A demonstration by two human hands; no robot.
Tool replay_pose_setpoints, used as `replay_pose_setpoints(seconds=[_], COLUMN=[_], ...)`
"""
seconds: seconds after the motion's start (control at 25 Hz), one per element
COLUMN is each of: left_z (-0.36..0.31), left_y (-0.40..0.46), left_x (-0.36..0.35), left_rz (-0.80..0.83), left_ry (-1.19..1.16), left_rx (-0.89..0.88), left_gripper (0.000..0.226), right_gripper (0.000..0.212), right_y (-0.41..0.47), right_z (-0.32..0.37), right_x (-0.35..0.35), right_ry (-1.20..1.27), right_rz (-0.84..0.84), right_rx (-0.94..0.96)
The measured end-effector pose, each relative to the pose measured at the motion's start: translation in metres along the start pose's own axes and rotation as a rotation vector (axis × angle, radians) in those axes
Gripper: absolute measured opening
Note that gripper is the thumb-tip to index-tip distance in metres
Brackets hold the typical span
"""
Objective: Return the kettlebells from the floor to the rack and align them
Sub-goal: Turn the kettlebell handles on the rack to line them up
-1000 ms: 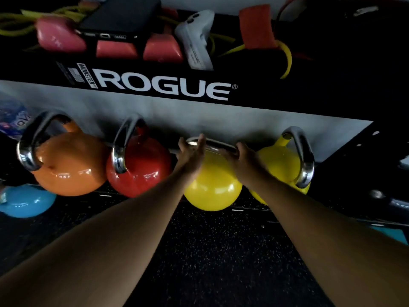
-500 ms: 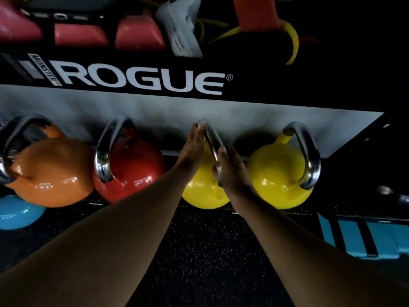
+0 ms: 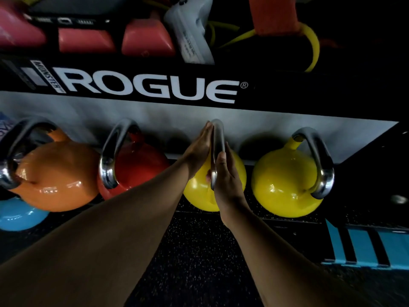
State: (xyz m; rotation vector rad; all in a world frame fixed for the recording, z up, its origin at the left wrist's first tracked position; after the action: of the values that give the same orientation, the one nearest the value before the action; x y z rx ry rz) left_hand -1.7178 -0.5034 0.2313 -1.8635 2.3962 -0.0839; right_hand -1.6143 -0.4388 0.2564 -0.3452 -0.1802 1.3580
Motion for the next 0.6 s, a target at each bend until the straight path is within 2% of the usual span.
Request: replay_pose_setpoints(seconds=[0.12, 0.4, 0.6], left_z=[0.001, -0.012, -0.016], left_y=[0.002, 0.000, -0.001], left_x=[-0.004, -0.003, -0.006], left_rz=[0.012, 0.030, 0.039], left_ry=[-0.027, 0.009, -0.054], left_rx=[0.020, -0.005, 0.007], left_gripper=[0.059, 0.055, 0.055], right_gripper=[0.046, 0.047, 0.048], right_y=[0.005, 0.008, 0.009], right_z=[-0.003, -0.007, -0.005], right_x=[0.000, -0.002, -0.009], right_ry=[0.018, 0.032, 0.072], right_rz=[-0.041, -0.051, -0.031], right_rx=[0.010, -0.028, -0.028])
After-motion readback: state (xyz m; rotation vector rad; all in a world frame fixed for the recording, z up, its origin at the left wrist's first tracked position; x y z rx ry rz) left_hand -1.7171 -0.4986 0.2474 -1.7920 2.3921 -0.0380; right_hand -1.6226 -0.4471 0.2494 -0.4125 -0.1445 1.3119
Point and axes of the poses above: each hand's wrist, its own y-axis towards the middle knuckle, its own x-axis out of the back of the hand, z = x × y, the point moved 10 cm from there along y, towards the middle knuckle, and after that the axes turned 8 degrees about -x, right-handed, at the moved point
